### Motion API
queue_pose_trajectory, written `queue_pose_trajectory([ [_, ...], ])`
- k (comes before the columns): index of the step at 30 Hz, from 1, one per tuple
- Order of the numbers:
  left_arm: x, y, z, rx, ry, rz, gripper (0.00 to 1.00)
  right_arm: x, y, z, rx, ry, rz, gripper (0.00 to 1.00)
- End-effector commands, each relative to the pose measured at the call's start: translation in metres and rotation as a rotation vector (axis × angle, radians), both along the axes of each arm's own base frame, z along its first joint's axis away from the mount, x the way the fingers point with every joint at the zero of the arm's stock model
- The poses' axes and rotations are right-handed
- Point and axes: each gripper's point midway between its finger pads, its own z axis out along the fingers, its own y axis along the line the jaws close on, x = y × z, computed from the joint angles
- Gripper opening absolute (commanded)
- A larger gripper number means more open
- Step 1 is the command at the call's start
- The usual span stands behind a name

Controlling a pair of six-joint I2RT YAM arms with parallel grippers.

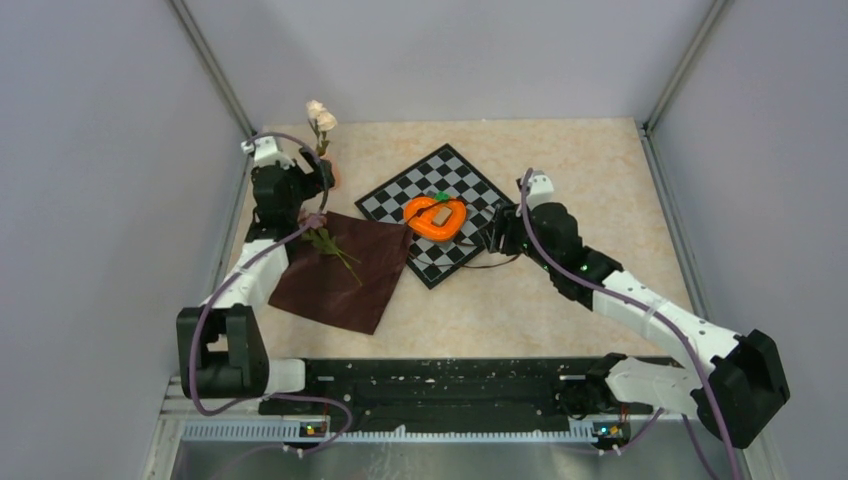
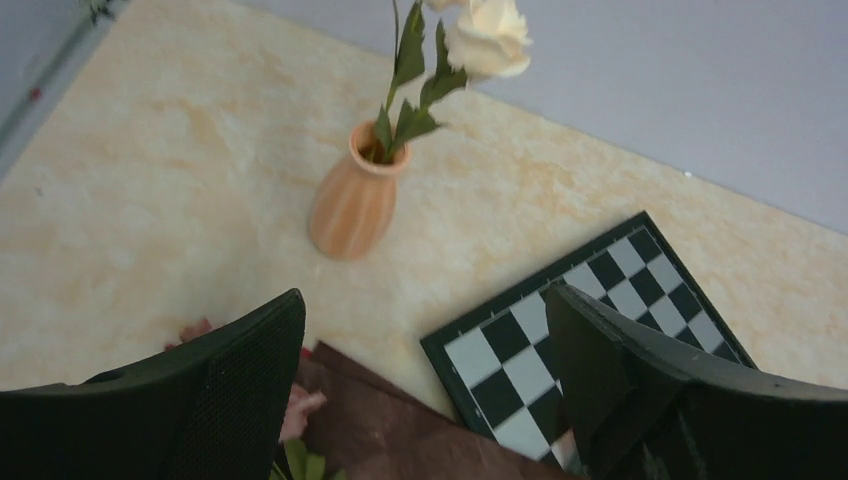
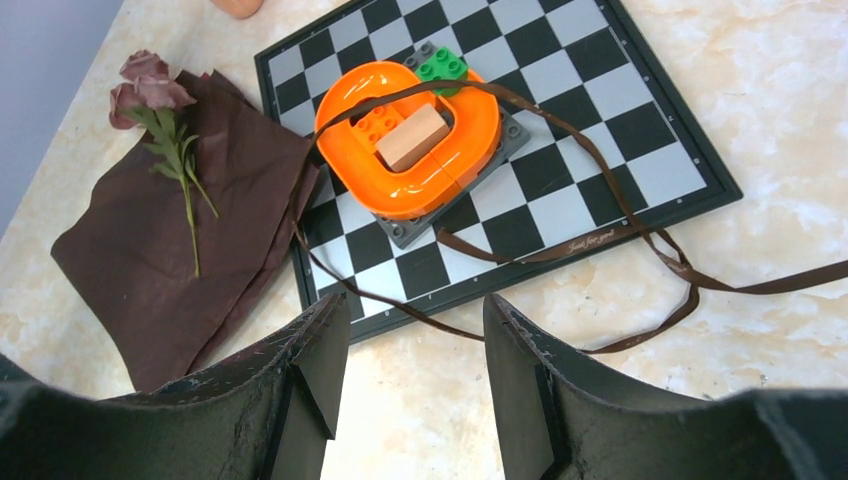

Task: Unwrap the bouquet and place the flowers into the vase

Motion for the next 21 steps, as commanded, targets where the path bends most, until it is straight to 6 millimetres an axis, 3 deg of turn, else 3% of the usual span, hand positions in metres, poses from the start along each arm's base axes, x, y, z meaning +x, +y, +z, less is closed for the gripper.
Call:
queue_pose_trajectory([
  [1, -0.035, -0.014, -0.033, -0.161, 0.263, 0.002, 0.93, -0.001, 0.010, -0.001, 0.005, -0.005, 0.053, 0.54],
  [8, -0.075, -0.005, -0.086, -0.200, 0.428, 0.103, 0.89, 0.001, 0.016, 0.001, 0.029, -0.011, 0.070, 0.54],
  [16, -0.087, -0.017, -0.120, -0.258, 0.507, 0.092, 0.67, 0.000, 0.019, -0.004, 0.032, 0.005, 0.078, 0.54],
  [21, -0.093, -0.020, -0.146, -0.284, 0.565, 0.102, 0.58, 0.000, 0.019, -0.006, 0.036, 0.013, 0.076, 0.54],
])
